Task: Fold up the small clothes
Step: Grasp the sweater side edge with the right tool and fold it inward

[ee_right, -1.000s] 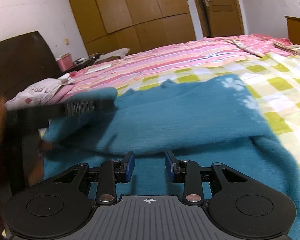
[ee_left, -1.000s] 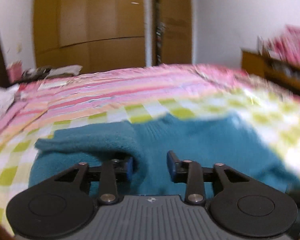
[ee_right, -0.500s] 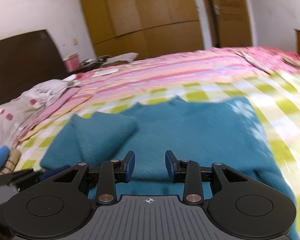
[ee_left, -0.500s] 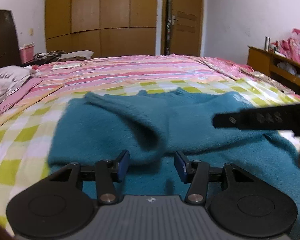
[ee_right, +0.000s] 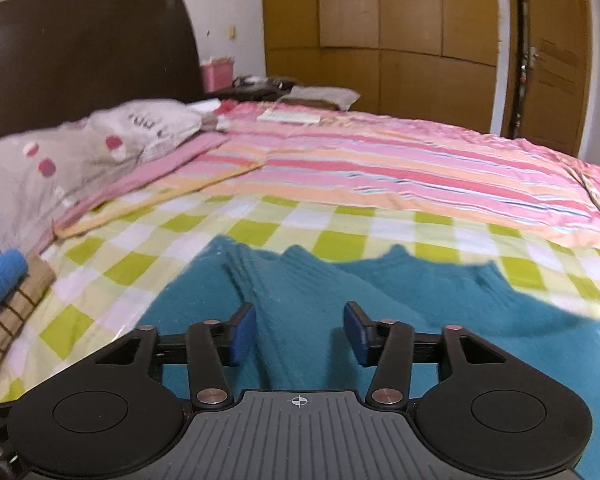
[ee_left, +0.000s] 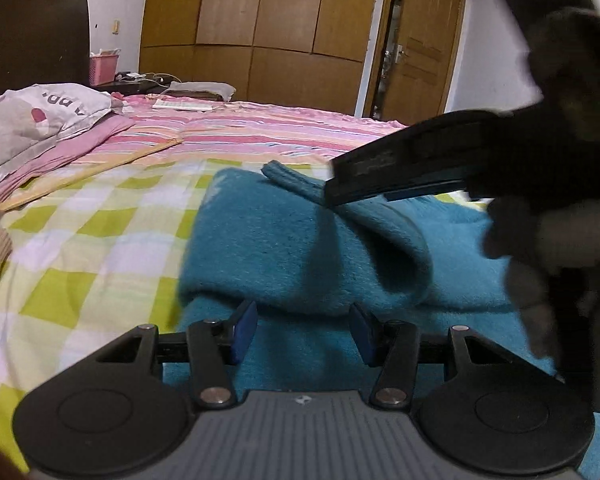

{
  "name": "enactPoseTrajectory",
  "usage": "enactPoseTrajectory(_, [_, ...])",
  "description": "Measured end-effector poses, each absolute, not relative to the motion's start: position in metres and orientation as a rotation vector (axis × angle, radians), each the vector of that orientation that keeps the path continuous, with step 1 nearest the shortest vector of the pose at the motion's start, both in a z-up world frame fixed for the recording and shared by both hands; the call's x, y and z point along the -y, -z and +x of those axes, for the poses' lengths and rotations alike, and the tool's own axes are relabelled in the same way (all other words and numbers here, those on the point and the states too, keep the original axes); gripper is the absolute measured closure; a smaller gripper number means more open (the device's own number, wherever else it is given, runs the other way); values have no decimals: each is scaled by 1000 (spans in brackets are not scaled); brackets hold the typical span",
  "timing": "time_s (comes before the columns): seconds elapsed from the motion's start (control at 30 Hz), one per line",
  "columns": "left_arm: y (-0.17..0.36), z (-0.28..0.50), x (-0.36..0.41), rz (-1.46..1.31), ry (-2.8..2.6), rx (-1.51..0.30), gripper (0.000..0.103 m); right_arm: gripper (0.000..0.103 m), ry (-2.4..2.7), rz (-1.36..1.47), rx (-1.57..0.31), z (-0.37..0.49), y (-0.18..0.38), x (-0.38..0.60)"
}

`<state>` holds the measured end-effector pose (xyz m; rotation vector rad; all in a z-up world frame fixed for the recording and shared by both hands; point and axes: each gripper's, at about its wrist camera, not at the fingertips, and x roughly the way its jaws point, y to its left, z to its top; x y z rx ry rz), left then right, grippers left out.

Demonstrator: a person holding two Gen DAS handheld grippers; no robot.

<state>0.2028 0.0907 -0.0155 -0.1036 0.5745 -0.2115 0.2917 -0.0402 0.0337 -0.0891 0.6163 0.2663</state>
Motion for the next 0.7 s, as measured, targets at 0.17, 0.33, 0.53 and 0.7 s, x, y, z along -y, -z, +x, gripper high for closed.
enactPoseTrajectory(0.17, [15, 201, -93, -97, 209, -565, 47, 60, -217, -139, -650, 309, -23, 31])
enactPoseTrajectory(0.33, [14, 202, -98, -117, 203, -557, 47, 90, -211, -73, -664, 309, -27, 53])
enactPoseTrajectory(0.53, [14, 201, -100, -128, 200, -548, 47, 95, -170, 9, -631, 300, -39, 85])
enactPoseTrajectory(0.7, [12, 197, -99, -125, 208, -519, 46, 96, -102, 138, -566, 290, -57, 131])
